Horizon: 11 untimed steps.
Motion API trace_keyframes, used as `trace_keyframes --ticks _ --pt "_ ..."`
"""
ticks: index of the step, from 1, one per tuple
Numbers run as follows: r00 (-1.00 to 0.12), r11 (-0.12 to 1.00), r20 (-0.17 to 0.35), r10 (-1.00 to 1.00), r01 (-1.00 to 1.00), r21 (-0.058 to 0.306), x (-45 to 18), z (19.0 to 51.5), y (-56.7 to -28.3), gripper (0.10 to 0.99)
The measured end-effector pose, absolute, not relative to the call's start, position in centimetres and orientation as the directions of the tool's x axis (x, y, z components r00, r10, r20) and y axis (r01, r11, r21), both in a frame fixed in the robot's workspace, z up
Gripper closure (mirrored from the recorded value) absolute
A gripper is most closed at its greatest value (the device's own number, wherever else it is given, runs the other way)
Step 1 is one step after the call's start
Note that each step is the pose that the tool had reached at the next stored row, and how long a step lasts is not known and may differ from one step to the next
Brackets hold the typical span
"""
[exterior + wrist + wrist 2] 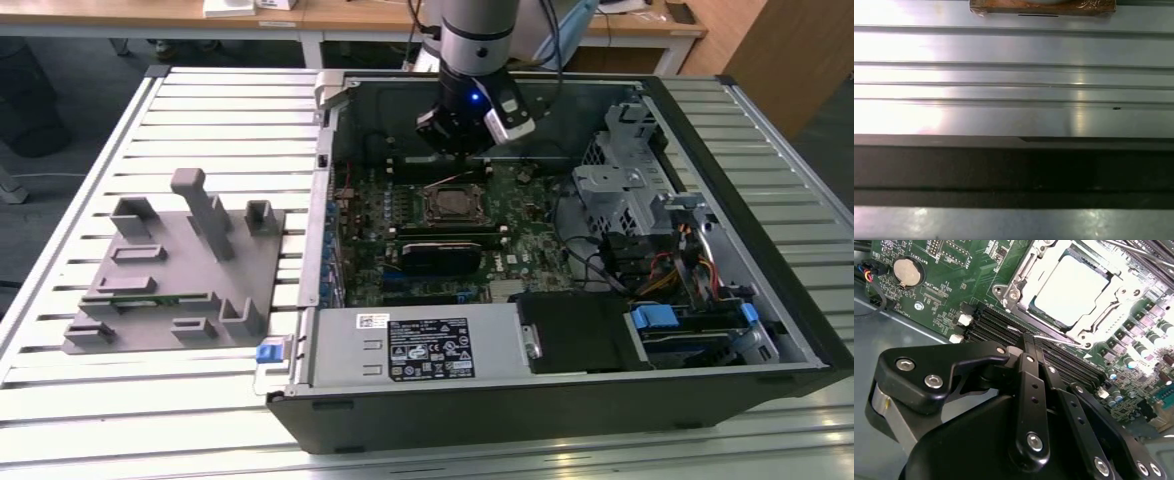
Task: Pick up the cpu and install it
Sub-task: 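Install the first cpu locking lever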
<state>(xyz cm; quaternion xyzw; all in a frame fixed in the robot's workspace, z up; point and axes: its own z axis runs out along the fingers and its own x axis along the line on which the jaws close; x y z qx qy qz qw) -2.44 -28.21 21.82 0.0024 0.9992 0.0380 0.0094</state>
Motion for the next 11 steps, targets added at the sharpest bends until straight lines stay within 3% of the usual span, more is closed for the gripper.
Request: trace_keyframes --ticks 11 --pt "-1.000 0.997 -0.019 0.005 0.004 0.074 -2.0 20.7 -28.2 0.980"
